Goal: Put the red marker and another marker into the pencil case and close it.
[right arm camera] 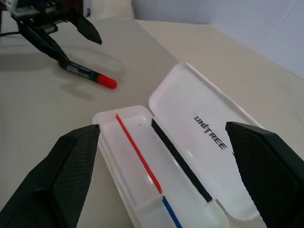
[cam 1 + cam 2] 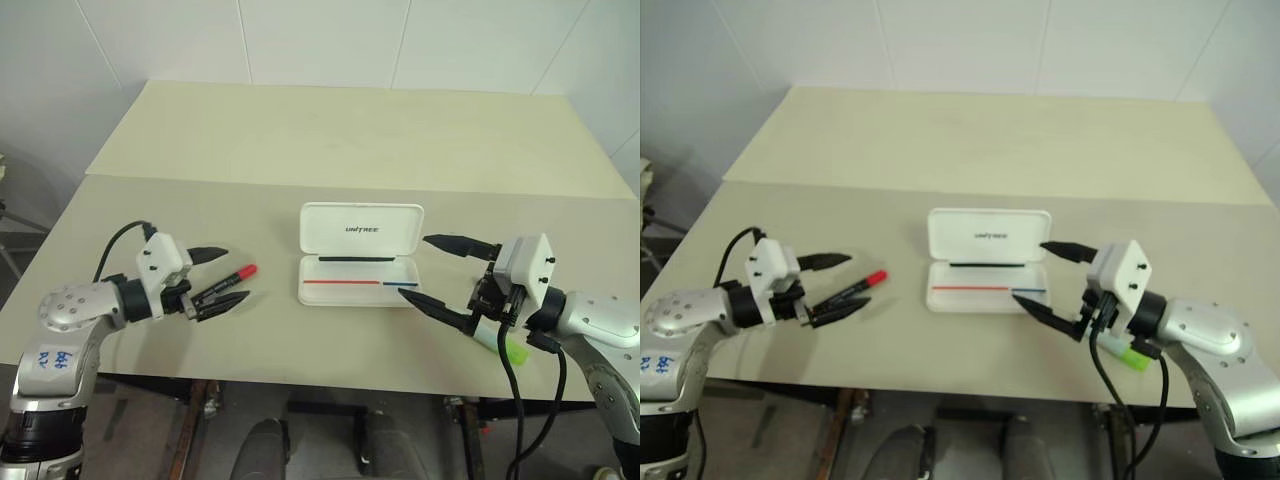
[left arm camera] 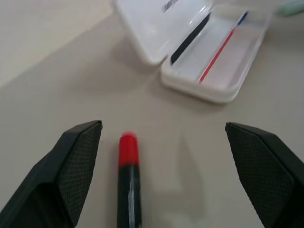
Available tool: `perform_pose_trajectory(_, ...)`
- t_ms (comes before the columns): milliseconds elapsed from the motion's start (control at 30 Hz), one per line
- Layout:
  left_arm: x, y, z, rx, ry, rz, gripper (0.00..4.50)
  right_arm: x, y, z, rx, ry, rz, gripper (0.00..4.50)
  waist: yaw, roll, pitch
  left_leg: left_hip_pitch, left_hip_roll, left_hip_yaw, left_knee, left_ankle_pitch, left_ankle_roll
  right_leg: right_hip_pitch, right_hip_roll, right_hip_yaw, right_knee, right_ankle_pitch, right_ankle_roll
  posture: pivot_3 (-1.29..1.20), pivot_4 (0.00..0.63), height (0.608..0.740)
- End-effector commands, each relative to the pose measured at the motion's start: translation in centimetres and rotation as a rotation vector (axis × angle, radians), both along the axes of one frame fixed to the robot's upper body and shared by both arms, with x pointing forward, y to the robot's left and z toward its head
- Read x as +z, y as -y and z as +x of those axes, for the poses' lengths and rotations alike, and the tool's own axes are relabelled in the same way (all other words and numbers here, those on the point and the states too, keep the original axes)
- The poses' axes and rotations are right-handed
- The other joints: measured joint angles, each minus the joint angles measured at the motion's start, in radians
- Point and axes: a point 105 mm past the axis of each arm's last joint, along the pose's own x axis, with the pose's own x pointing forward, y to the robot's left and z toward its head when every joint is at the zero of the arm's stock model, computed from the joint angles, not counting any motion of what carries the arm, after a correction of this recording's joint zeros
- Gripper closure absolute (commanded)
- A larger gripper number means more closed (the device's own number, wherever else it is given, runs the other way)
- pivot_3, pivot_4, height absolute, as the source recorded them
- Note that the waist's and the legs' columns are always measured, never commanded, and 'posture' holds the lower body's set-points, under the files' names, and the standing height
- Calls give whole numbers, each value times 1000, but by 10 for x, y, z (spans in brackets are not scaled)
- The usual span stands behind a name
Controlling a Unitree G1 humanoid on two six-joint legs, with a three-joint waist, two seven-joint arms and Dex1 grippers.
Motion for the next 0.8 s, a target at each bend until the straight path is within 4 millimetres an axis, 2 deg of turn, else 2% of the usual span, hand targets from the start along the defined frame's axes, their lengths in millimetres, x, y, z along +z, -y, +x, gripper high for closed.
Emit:
perform_pose_trajectory(33,8,-16,0,32,57,19,65,10,-8,-2,54,39,9,0,3,0,0,0,0,0,0,0,0,0,0,0,0,0,0,0,150,740)
perform_pose_trajectory(133,0,-26,3,62,38,8,65,15,-13,0,71,56,13,0,3,0,0,0,0,0,0,0,0,0,-1,0,0,-1,-2,0,150,740)
perform_pose_trajectory(333,-21,-33,6,73,-12,8,65,22,-19,-5,100,79,14,0,1,0,0,0,0,1,0,0,0,0,-1,-1,-1,1,-1,0,150,740)
perform_pose_trajectory(567,-42,-31,22,102,-58,7,65,22,-22,-11,122,74,2,0,3,0,0,0,0,1,-1,0,0,0,-1,-2,-1,1,0,0,150,740)
perform_pose_trajectory(800,-54,-22,35,120,-84,-32,65,23,-21,-12,112,79,3,0,6,-1,0,0,0,1,-1,0,0,0,-1,-2,0,3,3,0,150,740)
